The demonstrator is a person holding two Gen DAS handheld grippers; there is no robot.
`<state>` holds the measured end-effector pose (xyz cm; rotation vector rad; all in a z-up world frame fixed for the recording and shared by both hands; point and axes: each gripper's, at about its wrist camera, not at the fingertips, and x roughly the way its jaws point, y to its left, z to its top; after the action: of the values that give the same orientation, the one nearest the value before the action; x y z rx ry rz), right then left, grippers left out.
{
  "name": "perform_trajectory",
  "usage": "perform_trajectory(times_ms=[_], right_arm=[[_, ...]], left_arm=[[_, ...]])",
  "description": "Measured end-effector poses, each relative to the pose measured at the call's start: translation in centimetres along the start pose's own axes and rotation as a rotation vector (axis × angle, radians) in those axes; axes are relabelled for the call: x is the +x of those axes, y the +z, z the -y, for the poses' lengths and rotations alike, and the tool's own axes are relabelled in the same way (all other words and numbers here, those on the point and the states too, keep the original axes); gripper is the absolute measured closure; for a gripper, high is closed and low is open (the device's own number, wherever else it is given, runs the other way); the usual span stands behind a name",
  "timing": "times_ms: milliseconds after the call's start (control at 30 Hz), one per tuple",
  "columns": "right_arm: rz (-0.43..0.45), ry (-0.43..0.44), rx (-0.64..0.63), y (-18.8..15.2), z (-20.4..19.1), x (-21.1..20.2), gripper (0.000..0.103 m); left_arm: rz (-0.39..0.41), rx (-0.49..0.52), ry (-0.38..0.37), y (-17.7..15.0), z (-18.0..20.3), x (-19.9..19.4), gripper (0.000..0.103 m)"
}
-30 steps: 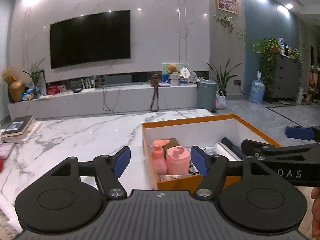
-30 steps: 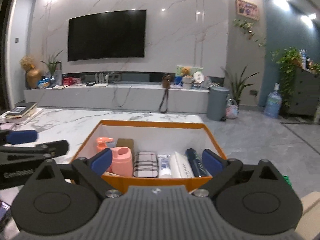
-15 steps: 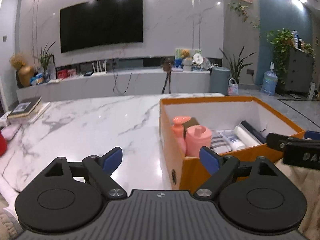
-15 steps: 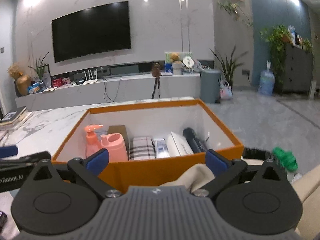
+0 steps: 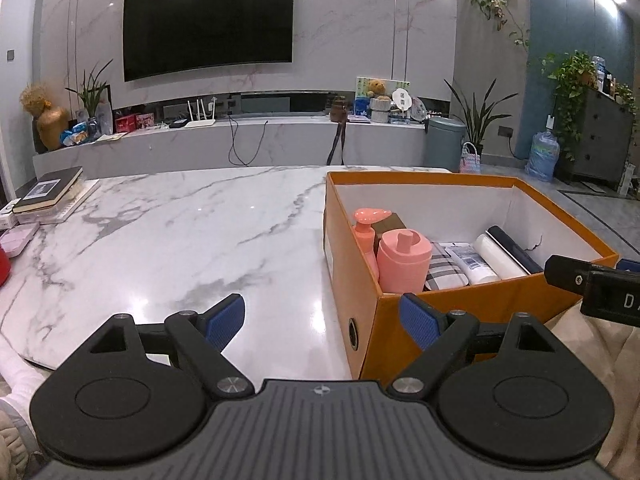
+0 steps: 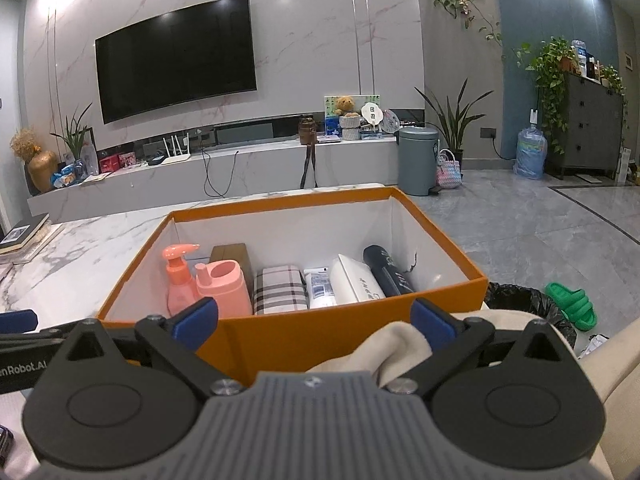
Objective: Organize rigid objects
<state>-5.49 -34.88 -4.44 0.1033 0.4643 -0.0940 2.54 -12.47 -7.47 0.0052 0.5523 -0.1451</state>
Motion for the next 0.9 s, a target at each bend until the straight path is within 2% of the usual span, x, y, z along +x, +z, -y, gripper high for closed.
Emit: perform_trajectory(times_ms=[900], right_arm=[[-0.002, -0.001, -0.001, 0.03, 0.23, -0.13, 0.003]], left_arm=[[0.008, -0.002, -0.001, 0.26, 0.42, -0.25, 0.001]])
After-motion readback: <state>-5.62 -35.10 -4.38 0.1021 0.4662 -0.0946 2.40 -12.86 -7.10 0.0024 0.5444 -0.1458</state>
